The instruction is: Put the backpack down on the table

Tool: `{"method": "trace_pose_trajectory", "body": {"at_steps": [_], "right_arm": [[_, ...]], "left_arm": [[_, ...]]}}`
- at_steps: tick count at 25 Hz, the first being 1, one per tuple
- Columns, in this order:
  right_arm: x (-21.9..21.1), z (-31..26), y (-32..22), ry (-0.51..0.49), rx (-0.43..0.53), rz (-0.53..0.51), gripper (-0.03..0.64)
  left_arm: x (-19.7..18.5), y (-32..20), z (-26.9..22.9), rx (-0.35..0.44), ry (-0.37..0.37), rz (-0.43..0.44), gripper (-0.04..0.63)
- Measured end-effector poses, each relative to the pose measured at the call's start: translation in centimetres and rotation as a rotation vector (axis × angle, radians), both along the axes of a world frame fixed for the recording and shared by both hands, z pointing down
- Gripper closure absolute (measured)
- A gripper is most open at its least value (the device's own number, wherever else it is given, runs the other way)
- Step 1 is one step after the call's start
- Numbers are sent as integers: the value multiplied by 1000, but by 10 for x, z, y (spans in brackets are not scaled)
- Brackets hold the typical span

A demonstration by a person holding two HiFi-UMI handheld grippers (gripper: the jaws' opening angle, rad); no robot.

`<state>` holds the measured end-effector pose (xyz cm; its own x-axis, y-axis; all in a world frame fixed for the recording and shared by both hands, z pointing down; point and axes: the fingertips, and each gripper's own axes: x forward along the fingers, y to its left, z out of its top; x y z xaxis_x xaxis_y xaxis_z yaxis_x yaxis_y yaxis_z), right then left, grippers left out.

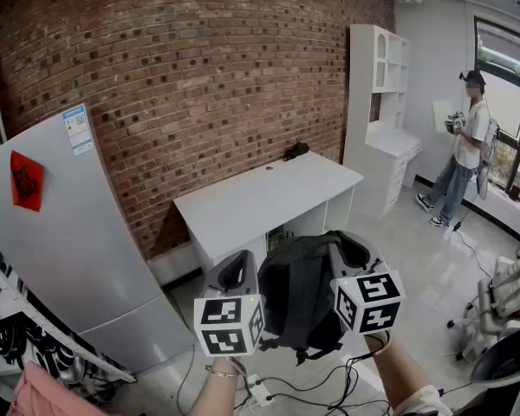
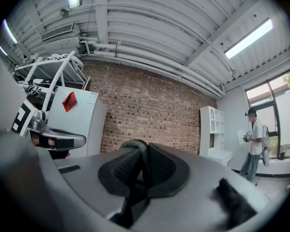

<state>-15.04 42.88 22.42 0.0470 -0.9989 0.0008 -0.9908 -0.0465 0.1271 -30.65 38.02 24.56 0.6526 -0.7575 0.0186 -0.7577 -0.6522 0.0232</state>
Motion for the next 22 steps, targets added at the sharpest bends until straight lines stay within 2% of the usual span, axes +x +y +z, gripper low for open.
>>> {"method": "trace_pose_trajectory", "body": {"at_steps": [4, 10, 16, 22], "right_arm": [[-13, 10, -1, -2, -28, -9, 566], [-26, 24, -10, -54, -86, -56, 566], [-36, 25, -29, -67, -80, -67, 566], [-26, 20, -53, -85, -46, -28, 566]], "left_arm": [[-11, -2, 4, -16, 7, -2, 583], [-19, -13, 9, -28, 14, 2, 583], [-26, -37, 9, -19, 15, 8, 583], [-31, -63, 10, -6, 1, 2, 583]]}}
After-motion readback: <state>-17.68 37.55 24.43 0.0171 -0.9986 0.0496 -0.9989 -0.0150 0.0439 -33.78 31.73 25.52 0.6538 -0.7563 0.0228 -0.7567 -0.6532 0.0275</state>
